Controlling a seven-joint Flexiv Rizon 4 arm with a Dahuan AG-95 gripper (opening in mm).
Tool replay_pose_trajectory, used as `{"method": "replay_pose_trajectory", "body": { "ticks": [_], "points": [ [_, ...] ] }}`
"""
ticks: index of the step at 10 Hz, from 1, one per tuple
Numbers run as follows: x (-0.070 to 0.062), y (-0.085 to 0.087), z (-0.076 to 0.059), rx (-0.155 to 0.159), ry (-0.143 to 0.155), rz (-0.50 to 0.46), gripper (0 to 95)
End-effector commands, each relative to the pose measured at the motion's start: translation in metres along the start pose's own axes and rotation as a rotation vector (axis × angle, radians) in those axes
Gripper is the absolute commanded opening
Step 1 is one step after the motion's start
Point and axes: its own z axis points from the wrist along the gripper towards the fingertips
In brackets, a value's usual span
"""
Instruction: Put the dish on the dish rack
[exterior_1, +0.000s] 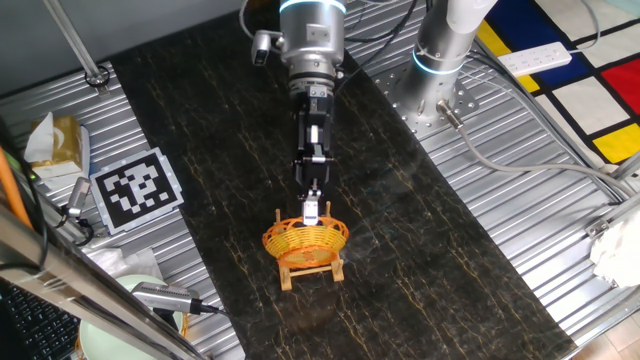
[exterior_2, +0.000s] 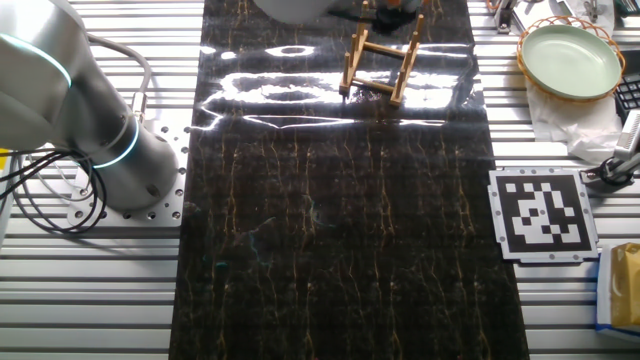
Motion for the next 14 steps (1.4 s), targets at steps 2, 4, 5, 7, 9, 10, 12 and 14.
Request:
{"method": "replay_pose_trajectory", "body": {
  "ticks": [2,4,5,7,9,10,12,14],
  "points": [
    [0.000,-0.004,-0.002,0.005,-0.004,-0.011,0.0],
    [-0.001,-0.006,-0.002,0.002,-0.004,-0.013,0.0],
    [-0.002,-0.007,-0.002,0.002,-0.004,-0.014,0.0],
    [-0.004,-0.011,-0.001,-0.012,-0.010,-0.002,0.0],
    [-0.005,-0.013,-0.001,-0.021,-0.012,0.010,0.0],
    [-0.006,-0.015,-0.002,-0.028,-0.015,0.014,0.0],
    [-0.008,-0.018,-0.003,-0.027,-0.012,0.014,0.0],
    [-0.008,-0.020,-0.003,-0.025,-0.006,0.019,0.0]
  ]
}}
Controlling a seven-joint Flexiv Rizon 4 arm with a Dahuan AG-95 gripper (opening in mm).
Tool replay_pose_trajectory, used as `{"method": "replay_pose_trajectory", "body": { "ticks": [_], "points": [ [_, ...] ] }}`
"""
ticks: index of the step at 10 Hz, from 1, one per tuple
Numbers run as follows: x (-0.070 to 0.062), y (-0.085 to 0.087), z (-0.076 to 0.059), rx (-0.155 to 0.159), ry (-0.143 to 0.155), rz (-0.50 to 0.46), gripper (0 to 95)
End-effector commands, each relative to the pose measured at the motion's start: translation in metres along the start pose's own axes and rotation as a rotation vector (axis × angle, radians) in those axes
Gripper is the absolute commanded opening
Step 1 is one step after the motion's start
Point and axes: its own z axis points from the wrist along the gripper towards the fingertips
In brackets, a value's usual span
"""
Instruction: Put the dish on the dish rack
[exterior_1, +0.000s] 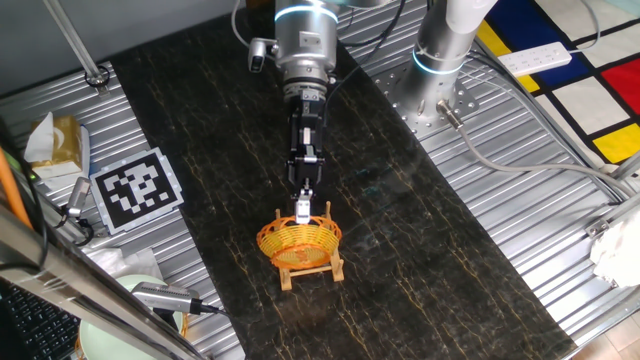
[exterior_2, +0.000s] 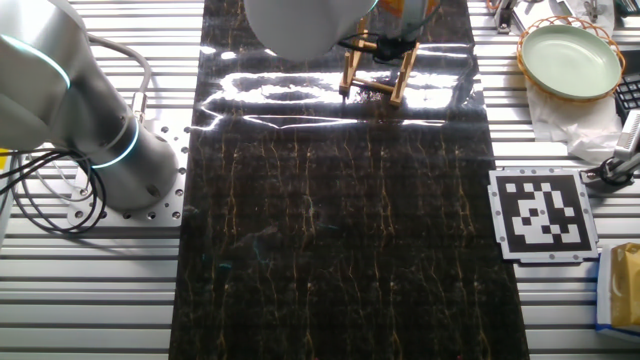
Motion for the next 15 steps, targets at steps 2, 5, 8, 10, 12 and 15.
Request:
{"method": "replay_pose_trajectory", "body": {
  "ticks": [2,5,8,10,12,15],
  "points": [
    [0.000,-0.003,0.001,-0.005,0.010,0.008,0.0],
    [-0.001,-0.006,0.000,-0.021,0.007,0.012,0.0],
    [-0.001,-0.011,0.000,-0.033,0.007,0.015,0.0],
    [-0.002,-0.013,0.000,-0.047,0.008,0.017,0.0],
    [-0.002,-0.014,0.000,-0.053,0.011,0.016,0.0],
    [-0.003,-0.020,0.000,-0.062,0.021,0.022,0.0]
  ]
}}
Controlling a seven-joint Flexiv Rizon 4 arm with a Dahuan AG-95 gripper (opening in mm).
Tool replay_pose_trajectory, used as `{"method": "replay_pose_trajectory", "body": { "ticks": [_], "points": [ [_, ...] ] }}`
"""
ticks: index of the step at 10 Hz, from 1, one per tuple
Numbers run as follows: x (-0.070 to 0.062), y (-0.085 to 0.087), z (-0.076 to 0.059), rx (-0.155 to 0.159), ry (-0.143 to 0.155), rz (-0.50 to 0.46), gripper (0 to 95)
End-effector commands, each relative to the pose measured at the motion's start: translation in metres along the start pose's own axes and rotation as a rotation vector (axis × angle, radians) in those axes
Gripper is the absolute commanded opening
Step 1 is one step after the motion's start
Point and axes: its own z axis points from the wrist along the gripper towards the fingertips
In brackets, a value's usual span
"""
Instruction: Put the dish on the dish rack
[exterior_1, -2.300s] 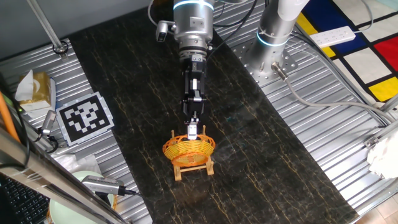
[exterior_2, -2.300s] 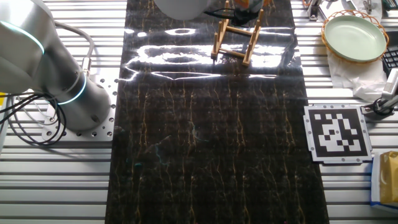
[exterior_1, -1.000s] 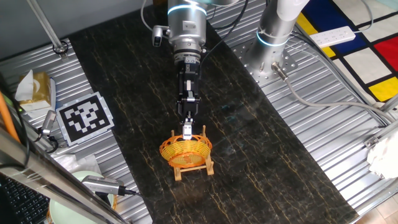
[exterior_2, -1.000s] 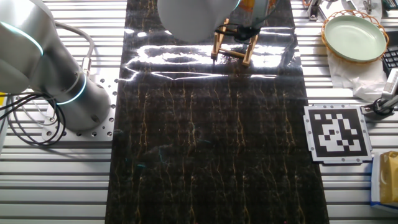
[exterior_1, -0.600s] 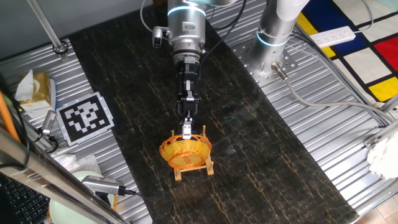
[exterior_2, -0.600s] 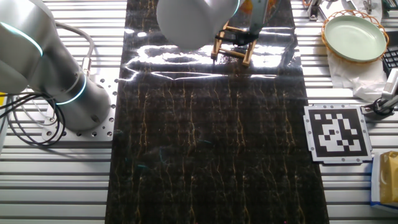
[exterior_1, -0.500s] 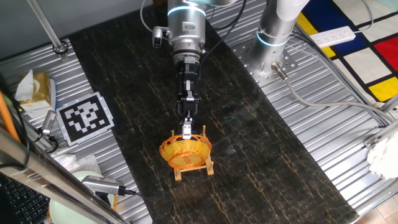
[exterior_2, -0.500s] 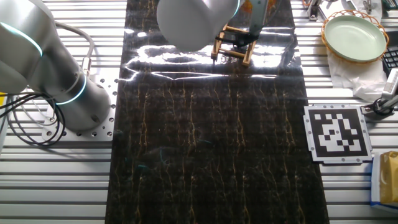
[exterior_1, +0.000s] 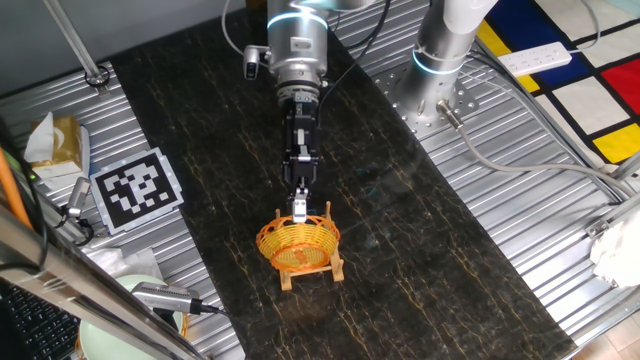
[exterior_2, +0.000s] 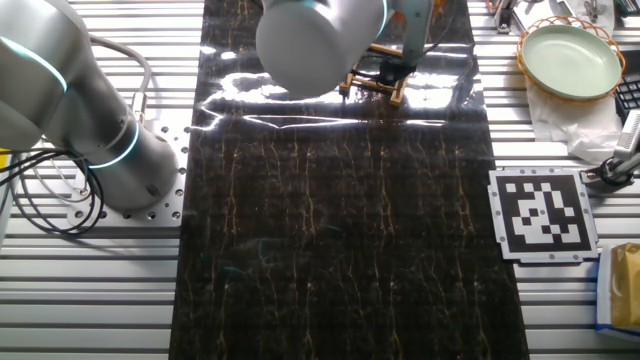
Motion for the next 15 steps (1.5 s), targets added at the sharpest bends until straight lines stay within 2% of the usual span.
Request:
{"method": "replay_pose_trajectory", "body": {
  "ticks": [1,10,13,15],
  "points": [
    [-0.002,-0.003,0.001,-0.002,0.002,0.000,0.0],
    [0.000,-0.016,-0.003,-0.011,0.034,0.026,0.0],
    [0.001,-0.016,-0.002,-0.034,0.013,0.042,0.0],
    [0.001,-0.016,-0.002,-0.034,0.010,0.043,0.0]
  ]
}}
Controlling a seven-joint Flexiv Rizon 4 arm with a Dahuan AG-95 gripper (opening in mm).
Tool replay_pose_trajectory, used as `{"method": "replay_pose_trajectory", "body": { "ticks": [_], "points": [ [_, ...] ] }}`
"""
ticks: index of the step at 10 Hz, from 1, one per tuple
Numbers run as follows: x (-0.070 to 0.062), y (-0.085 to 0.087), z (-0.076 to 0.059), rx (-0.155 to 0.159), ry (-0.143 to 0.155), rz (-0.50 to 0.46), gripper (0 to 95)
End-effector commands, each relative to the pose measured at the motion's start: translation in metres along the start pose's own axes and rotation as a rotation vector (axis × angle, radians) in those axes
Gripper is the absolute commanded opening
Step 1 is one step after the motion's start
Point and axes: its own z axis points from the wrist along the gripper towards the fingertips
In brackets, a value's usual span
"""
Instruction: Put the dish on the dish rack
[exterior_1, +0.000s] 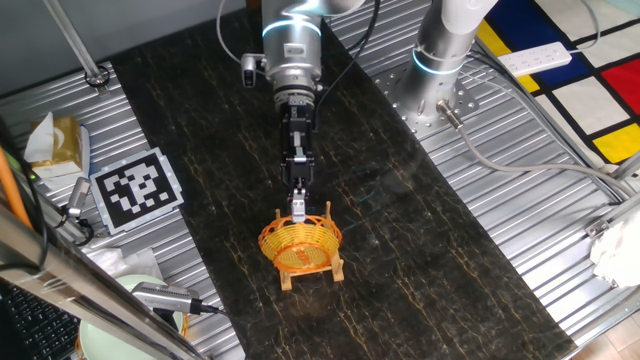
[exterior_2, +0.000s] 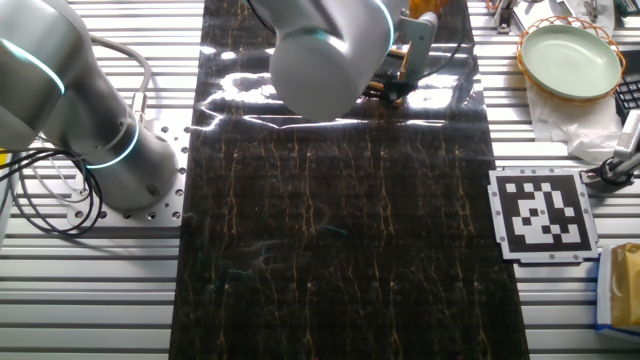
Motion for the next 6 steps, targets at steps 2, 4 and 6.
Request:
{"method": "replay_pose_trajectory", "body": {
  "ticks": [2,4,6],
  "points": [
    [-0.0003,-0.0004,0.0006,0.006,-0.004,-0.002,0.0],
    [0.0008,-0.0025,-0.0011,0.008,-0.004,-0.004,0.0],
    [0.0020,-0.0062,-0.0033,0.008,-0.003,-0.009,0.0]
  ]
}}
